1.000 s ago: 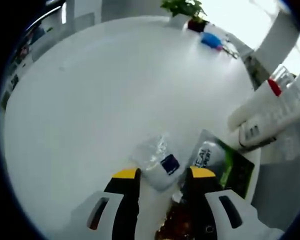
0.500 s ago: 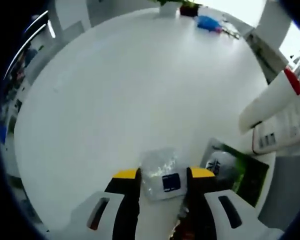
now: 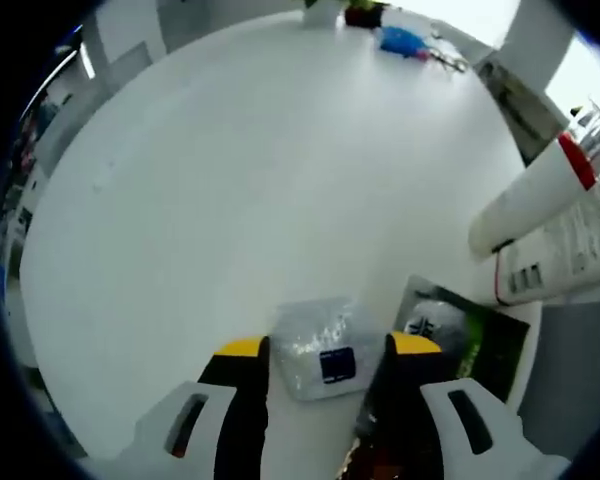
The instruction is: Arrange the skincare products in the storage area until every visible bottle or jar stands upright without overlapping.
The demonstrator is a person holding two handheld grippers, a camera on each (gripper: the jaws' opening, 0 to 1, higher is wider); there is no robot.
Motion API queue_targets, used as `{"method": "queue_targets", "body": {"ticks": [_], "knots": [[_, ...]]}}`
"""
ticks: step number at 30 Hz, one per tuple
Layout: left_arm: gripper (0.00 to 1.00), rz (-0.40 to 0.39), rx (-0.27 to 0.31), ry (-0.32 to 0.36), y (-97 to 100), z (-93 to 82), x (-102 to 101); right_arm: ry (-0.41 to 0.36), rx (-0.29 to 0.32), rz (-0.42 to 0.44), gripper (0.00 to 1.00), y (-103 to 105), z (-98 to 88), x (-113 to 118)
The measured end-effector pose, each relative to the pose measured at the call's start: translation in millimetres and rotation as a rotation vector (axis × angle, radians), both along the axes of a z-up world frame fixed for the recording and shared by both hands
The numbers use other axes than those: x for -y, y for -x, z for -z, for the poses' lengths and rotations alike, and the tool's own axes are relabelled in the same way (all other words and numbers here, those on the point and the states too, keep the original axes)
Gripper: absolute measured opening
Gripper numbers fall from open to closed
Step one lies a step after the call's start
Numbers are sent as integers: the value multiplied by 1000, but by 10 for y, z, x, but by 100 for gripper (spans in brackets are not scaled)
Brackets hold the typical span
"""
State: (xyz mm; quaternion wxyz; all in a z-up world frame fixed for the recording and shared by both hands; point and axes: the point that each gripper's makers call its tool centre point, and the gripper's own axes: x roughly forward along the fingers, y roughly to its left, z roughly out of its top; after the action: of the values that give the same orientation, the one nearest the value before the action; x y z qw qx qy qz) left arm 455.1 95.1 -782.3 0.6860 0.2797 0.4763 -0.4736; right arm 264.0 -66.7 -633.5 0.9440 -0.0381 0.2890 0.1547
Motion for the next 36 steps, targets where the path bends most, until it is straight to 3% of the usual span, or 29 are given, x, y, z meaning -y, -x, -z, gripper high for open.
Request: {"method": "queue_targets", "body": {"ticks": [5,10,16,21,24,36], "knots": [[39,16,50,-29,-44,16,-23,-1,-4,1,100,24,19,-3],[36,10,42,-21,-108,10,-46,-4,-5,9,100,40,27,22],[49,-13,32,-35,-129,6,-67,-7,-3,16,100,39,29,41],[49,3,27,-48,-40,16,-59,-10,-5,13,100,40,42,24],[45,-15,49,-48,-78,13,-63,-7,-8,13,100,46,51,28],[46,-42,55,-46,-68,7,-87,-10,-13,15,100,51,74,34]]}}
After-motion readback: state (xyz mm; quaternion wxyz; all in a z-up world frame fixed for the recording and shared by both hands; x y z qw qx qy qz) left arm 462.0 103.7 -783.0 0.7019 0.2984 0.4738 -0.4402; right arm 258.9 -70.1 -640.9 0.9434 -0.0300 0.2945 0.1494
